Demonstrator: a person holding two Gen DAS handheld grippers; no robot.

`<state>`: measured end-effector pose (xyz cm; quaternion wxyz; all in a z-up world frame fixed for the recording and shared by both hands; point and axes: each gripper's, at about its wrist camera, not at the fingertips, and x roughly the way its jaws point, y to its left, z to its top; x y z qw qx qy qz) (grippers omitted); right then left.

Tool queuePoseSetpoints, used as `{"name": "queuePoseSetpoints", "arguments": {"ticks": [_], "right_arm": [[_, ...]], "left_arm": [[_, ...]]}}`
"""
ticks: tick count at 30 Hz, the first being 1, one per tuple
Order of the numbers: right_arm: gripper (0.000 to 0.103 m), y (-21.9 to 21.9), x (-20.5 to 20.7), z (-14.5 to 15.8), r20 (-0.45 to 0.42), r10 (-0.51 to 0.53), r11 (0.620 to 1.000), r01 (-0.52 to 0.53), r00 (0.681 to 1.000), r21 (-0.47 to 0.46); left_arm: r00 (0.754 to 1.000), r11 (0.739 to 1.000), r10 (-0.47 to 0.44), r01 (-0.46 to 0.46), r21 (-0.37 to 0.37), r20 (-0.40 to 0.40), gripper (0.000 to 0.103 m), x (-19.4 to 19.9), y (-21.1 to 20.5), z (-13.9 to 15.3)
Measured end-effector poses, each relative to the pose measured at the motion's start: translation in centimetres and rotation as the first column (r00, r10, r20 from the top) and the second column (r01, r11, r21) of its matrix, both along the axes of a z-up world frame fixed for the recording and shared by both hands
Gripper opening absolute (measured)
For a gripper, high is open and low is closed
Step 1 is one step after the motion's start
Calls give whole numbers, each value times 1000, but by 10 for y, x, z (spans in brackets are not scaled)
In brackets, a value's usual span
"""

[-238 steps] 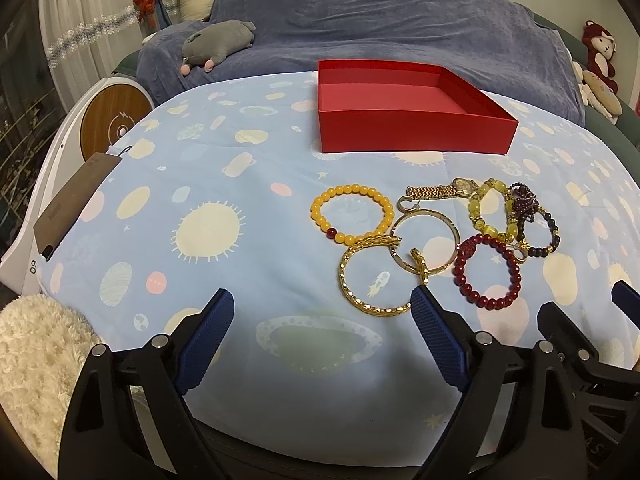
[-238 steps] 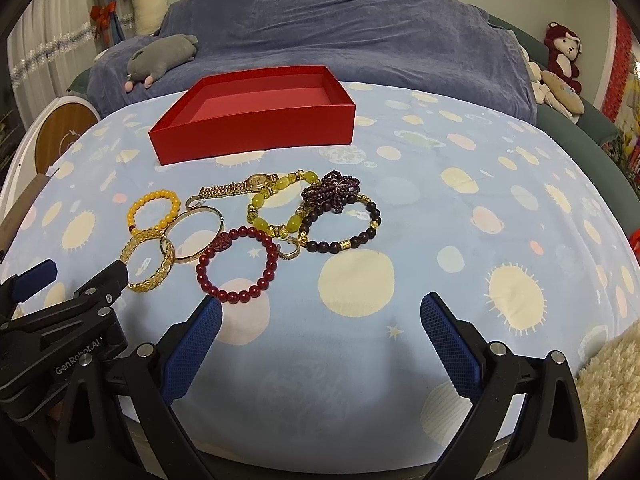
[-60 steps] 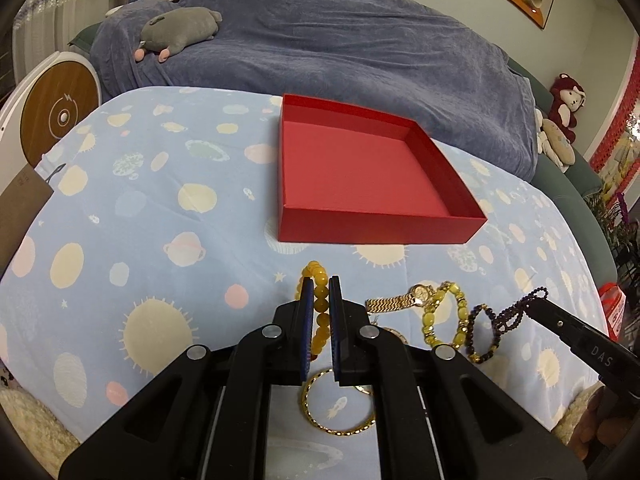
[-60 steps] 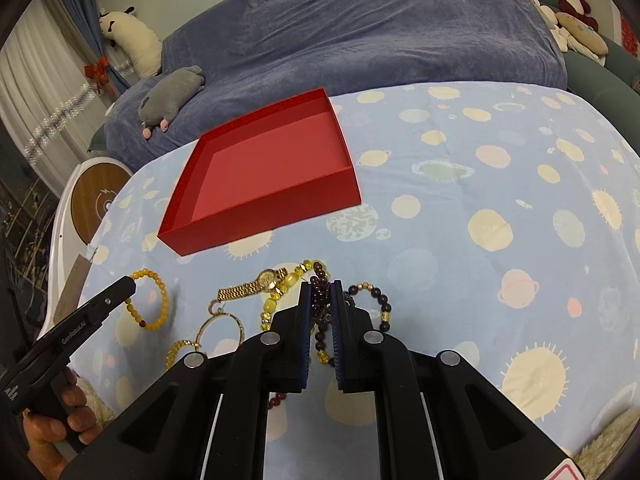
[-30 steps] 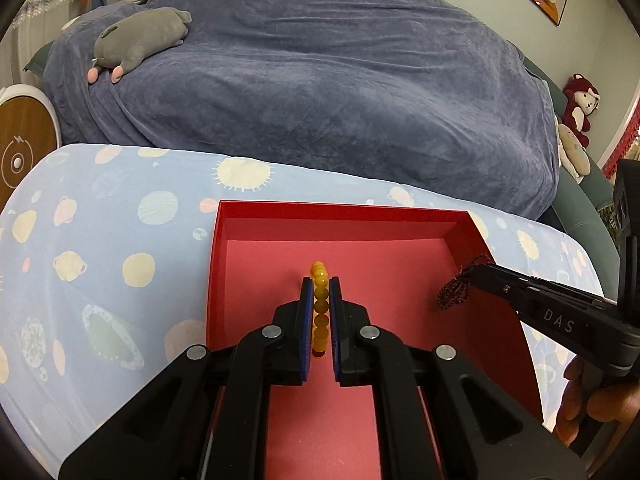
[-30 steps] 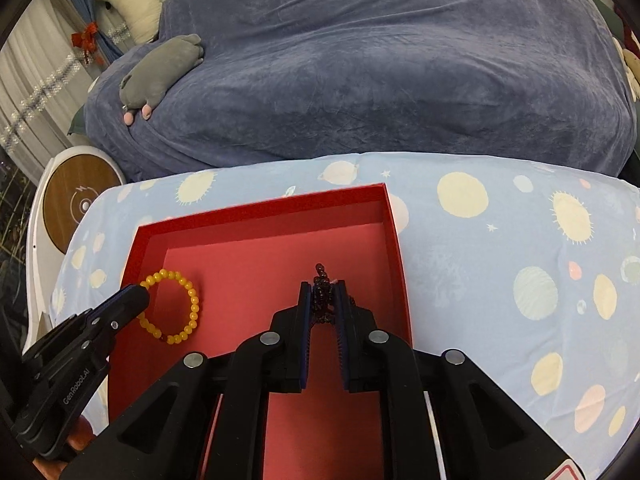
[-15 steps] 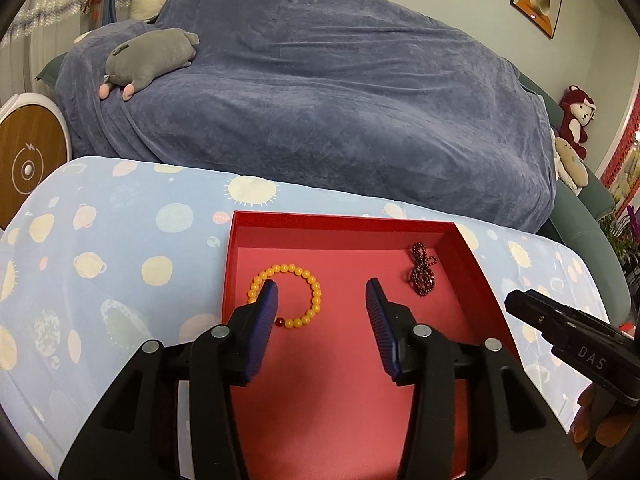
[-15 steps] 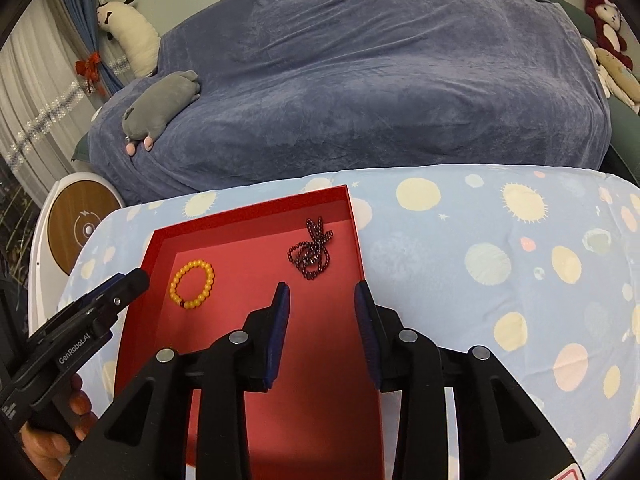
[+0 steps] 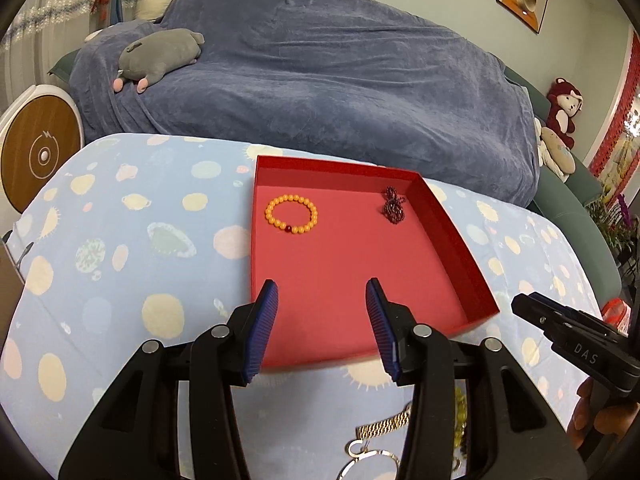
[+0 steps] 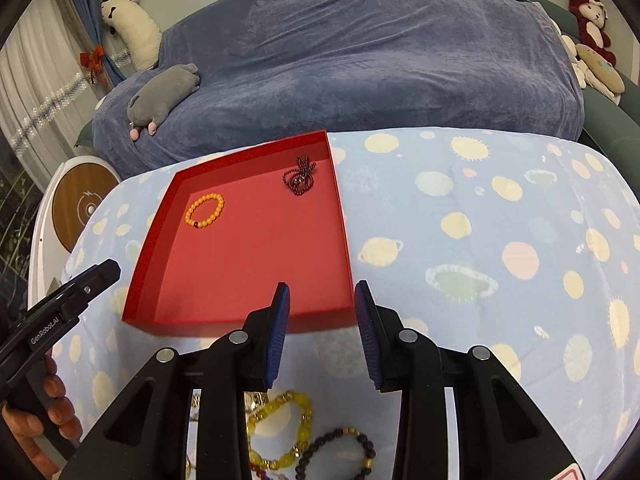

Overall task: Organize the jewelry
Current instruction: 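Withdraw both grippers from the box back to the remaining bracelets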

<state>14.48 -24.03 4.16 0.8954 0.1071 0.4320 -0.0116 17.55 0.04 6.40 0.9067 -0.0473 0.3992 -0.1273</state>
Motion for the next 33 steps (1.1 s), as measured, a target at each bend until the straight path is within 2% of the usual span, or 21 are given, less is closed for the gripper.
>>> {"name": "queuePoseSetpoints", "arguments": {"ticks": [4, 12, 14, 16, 19, 25, 33], "right_arm": [[33, 2, -30, -8, -21, -1, 1000, 1, 1000, -18], [33, 4, -84, -30, -77, -18, 1000, 16, 997, -23], [33, 4, -95, -35, -89, -25, 1000, 24, 996, -20], [33, 4, -106, -41, -105, -33, 999, 32, 994, -8], [33, 4, -118, -47, -121, -38, 999, 38, 992, -2], [33, 6, -130, -54, -136, -43, 999, 44, 990, 7], [33, 22, -131, -62, -150, -2, 1000, 2, 989, 3]], "left_arm": [[1000, 1000, -6, 7, 28, -31, 45, -28, 4, -13], [993, 1000, -9, 12, 25, -115, 45, -79, 12, -41], [991, 999, -23, 26, 29, -130, 51, -91, 12, -45], [990, 999, -32, 37, 33, -134, 68, -105, 10, -49], [989, 997, -53, 60, 51, -136, 73, -122, 6, -54], [983, 988, -83, 102, 115, -165, 77, -137, -5, -71], [979, 986, -67, 94, 136, -192, 79, -134, -6, -87]]}}
